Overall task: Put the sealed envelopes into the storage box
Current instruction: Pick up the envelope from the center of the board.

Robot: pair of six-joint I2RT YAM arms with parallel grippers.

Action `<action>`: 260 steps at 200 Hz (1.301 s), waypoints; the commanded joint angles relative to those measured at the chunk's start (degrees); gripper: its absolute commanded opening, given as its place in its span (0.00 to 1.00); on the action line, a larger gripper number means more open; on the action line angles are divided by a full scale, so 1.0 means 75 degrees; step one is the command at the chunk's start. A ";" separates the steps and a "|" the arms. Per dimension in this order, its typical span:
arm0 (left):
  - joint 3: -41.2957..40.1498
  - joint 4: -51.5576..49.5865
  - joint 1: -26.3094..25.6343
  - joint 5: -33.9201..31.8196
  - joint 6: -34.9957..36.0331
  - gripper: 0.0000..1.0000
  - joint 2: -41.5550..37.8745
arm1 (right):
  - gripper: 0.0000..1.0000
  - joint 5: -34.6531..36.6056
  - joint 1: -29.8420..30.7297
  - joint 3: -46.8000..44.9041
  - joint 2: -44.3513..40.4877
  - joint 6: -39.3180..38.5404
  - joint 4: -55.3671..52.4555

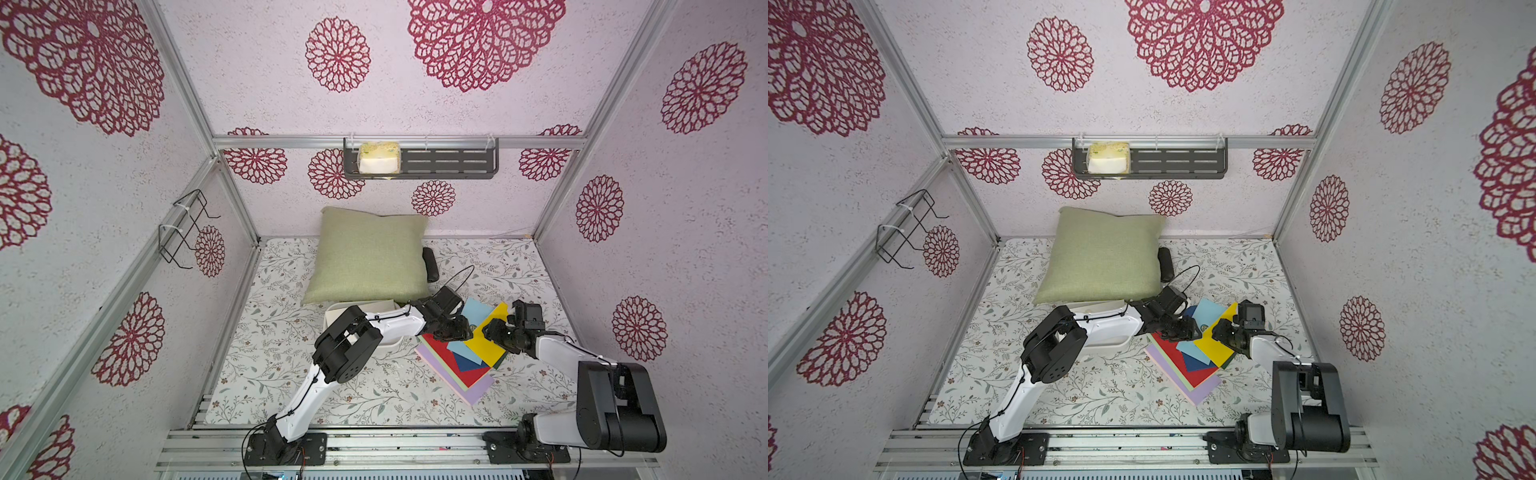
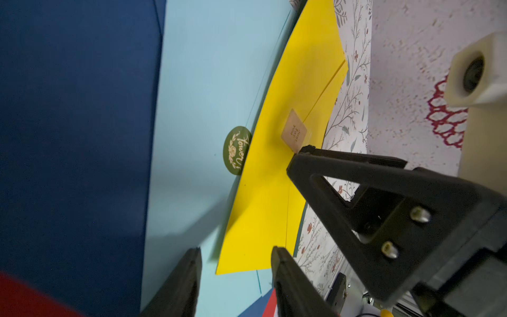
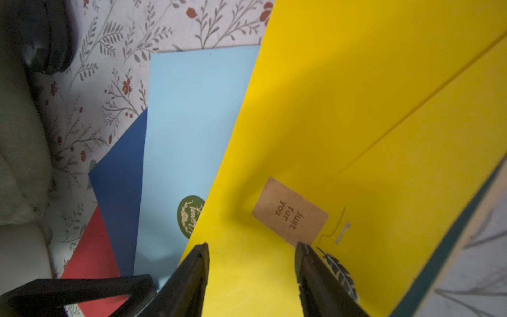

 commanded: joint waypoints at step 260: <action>-0.0090 -0.0333 0.0053 -0.0353 0.0593 0.00 -0.1063 | 0.71 -0.1199 0.0028 -0.0091 -0.1887 0.0376 0.0347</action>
